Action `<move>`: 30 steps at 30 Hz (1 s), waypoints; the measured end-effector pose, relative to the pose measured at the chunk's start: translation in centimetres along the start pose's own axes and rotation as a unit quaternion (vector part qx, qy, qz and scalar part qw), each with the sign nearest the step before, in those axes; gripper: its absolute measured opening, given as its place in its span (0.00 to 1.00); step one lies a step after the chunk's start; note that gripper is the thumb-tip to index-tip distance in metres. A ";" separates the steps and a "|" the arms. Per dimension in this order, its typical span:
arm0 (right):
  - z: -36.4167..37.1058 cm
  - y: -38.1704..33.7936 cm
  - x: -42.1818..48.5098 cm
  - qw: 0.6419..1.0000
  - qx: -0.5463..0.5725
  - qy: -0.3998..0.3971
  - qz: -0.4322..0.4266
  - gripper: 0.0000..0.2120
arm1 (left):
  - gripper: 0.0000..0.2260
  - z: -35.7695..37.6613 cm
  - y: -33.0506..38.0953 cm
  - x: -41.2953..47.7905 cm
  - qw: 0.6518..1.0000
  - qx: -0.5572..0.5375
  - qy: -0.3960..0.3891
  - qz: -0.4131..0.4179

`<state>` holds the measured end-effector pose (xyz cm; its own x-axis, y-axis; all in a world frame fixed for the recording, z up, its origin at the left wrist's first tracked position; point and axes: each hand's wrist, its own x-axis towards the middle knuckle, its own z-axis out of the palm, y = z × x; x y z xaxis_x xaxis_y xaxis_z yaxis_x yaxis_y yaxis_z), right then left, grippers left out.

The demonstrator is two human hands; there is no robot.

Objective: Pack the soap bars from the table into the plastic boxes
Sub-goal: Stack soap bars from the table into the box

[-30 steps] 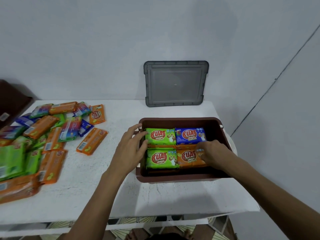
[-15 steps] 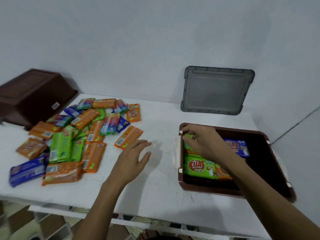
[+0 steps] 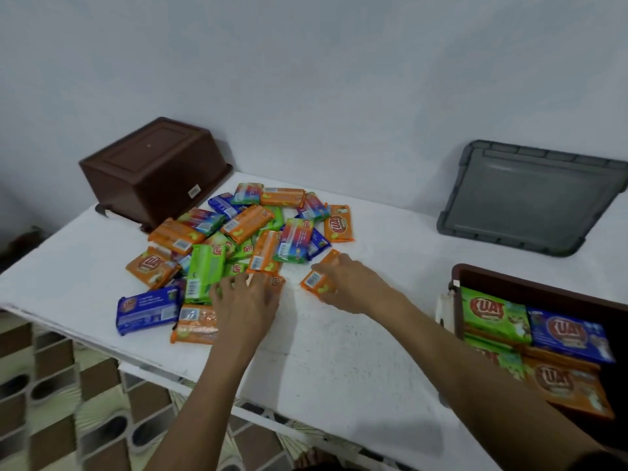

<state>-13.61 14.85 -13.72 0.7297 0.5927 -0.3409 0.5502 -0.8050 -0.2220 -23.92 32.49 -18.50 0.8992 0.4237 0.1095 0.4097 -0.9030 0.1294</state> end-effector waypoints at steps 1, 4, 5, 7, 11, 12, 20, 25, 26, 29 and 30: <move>0.5 -0.2 0.9 0.999 -0.027 -0.018 0.002 0.31 | 0.17 0.1 -0.1 0.3 1.000 0.006 -0.016 -0.005; 1.7 -0.5 2.8 0.995 -0.088 -0.043 0.014 0.31 | 0.22 0.4 0.2 0.8 0.997 0.033 -0.067 -0.015; 2.0 -0.6 3.2 0.994 -0.101 -0.044 0.017 0.30 | 0.22 0.6 0.3 1.0 0.996 0.039 -0.073 -0.015; 2.5 -0.9 3.6 0.992 -0.115 -0.041 0.017 0.29 | 0.22 0.8 0.3 1.2 0.996 0.041 -0.075 -0.016; 2.7 -1.3 3.4 0.991 -0.129 -0.017 0.012 0.26 | 0.24 0.8 0.4 1.5 0.996 0.039 -0.073 -0.020; 2.6 -1.3 3.2 0.992 -0.127 -0.011 0.010 0.25 | 0.24 0.8 0.4 1.6 0.996 0.037 -0.078 -0.020; 1.3 -0.5 1.1 0.999 -0.034 -0.010 -0.003 0.25 | 0.32 0.5 1.3 1.6 0.995 -0.046 -0.086 0.026; 0.1 1.4 -0.8 0.995 -0.011 0.104 -0.001 0.21 | 0.36 -1.4 2.9 1.1 0.991 -0.092 -0.082 0.046; -0.1 1.8 -1.0 0.993 0.002 0.114 0.006 0.20 | 0.36 -2.0 3.3 1.0 0.990 -0.100 -0.087 0.045; -0.9 2.8 -2.3 0.984 0.105 0.143 0.027 0.16 | 0.36 -3.0 4.3 1.0 0.986 -0.132 -0.090 0.046; -1.2 3.2 -2.9 0.976 0.153 0.150 0.034 0.16 | 0.36 -3.2 4.7 0.9 0.985 -0.143 -0.080 0.051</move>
<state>-13.46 10.56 -12.36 0.8713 0.4821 -0.0922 0.3827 -0.7849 -0.4872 -21.69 28.87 -14.66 0.9555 0.2945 -0.0179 0.2766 -0.8733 0.4011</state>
